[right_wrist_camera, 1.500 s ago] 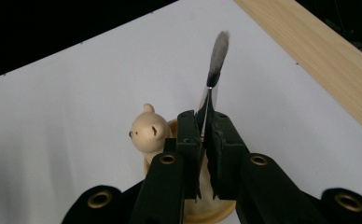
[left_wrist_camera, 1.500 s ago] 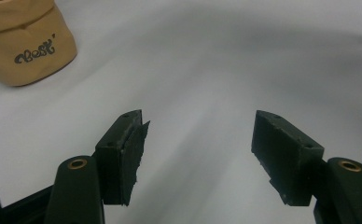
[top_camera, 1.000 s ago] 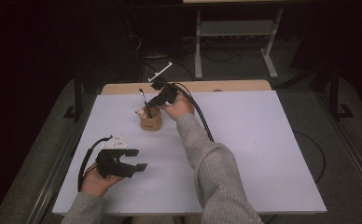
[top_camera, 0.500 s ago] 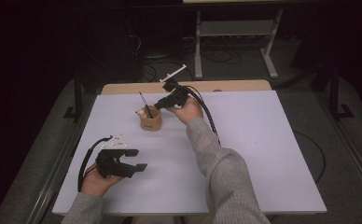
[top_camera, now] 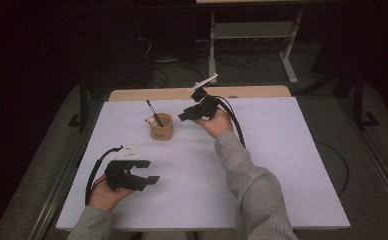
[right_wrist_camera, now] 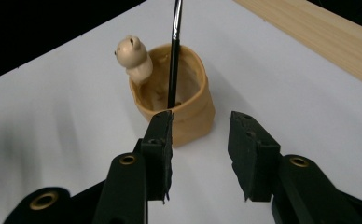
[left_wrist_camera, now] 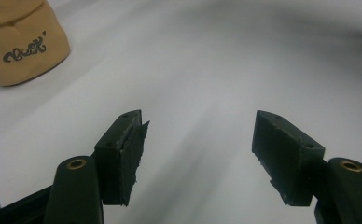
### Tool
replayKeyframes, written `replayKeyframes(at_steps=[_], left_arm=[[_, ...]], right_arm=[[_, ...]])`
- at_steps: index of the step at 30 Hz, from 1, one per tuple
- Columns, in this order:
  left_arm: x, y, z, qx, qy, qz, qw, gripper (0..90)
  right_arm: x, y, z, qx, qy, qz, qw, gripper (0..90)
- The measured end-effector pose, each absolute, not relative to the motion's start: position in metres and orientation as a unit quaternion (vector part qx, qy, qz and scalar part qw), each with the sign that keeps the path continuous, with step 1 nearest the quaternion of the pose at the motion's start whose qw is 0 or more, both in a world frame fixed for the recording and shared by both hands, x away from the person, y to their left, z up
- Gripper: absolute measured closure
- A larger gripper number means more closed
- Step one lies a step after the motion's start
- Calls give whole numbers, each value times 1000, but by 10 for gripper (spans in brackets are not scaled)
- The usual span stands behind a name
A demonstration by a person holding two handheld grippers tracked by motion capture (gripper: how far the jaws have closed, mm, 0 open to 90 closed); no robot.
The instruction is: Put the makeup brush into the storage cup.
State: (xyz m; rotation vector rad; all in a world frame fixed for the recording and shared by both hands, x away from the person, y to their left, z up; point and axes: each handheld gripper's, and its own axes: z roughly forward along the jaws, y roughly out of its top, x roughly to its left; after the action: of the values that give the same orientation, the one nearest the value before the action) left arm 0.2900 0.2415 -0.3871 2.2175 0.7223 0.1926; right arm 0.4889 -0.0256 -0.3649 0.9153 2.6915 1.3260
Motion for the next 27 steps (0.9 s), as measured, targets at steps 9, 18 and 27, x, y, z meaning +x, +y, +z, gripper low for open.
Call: replayKeyframes(at_steps=[9,18,27], left_arm=[[290,240,-388,871,284,70,395,333],[289,239,-388,869,289,68,397,331],[290,238,-389,867,291,69,398,321]], right_arm=[[483,-46,-365,305,844,441,-5,564],[476,-61,-365,309,841,444,-3,556],[465,-72,-365,302,847,438,3,539]])
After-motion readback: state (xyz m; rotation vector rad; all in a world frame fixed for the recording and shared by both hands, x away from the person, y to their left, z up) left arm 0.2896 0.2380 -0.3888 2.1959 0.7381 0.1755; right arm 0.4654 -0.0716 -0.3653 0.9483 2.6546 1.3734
